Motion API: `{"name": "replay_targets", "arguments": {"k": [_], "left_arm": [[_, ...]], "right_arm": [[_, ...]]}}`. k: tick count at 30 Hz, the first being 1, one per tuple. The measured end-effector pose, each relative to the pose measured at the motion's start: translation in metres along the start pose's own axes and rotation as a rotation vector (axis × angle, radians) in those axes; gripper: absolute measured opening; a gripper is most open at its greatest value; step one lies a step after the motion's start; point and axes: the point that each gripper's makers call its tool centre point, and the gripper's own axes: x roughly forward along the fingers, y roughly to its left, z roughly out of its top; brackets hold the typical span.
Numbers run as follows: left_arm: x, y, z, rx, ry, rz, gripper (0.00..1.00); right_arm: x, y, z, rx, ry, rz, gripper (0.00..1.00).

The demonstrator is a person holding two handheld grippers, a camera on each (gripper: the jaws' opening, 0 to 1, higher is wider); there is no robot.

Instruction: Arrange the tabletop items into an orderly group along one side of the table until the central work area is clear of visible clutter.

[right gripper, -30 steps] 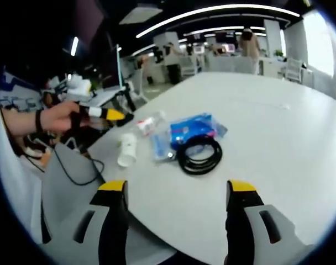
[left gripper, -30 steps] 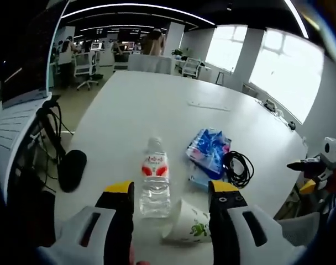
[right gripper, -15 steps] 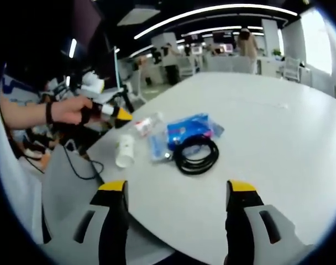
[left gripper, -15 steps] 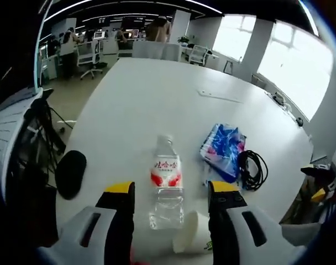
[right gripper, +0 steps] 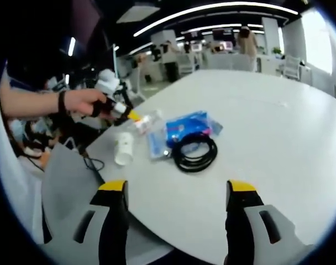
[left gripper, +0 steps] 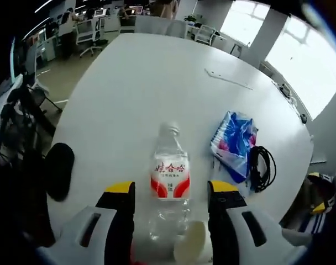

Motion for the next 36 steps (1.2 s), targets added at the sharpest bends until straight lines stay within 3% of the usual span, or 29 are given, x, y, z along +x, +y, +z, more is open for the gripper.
{"name": "replay_targets", "arguments": {"k": [17, 28, 31, 36], "left_arm": [[0.032, -0.006, -0.004, 0.016, 0.092, 0.014, 0.51], [0.038, -0.001, -0.012, 0.038, 0.148, 0.035, 0.5], [0.037, 0.002, -0.012, 0.041, 0.148, 0.043, 0.41], [0.036, 0.003, -0.011, -0.004, 0.124, 0.027, 0.4]], "right_arm": [[-0.009, -0.01, -0.006, 0.038, 0.002, -0.048, 0.7], [-0.008, -0.011, -0.004, 0.044, 0.004, -0.052, 0.7], [-0.007, -0.011, -0.006, 0.046, 0.007, -0.052, 0.7], [-0.005, -0.011, -0.009, 0.043, 0.022, -0.047, 0.71]]}}
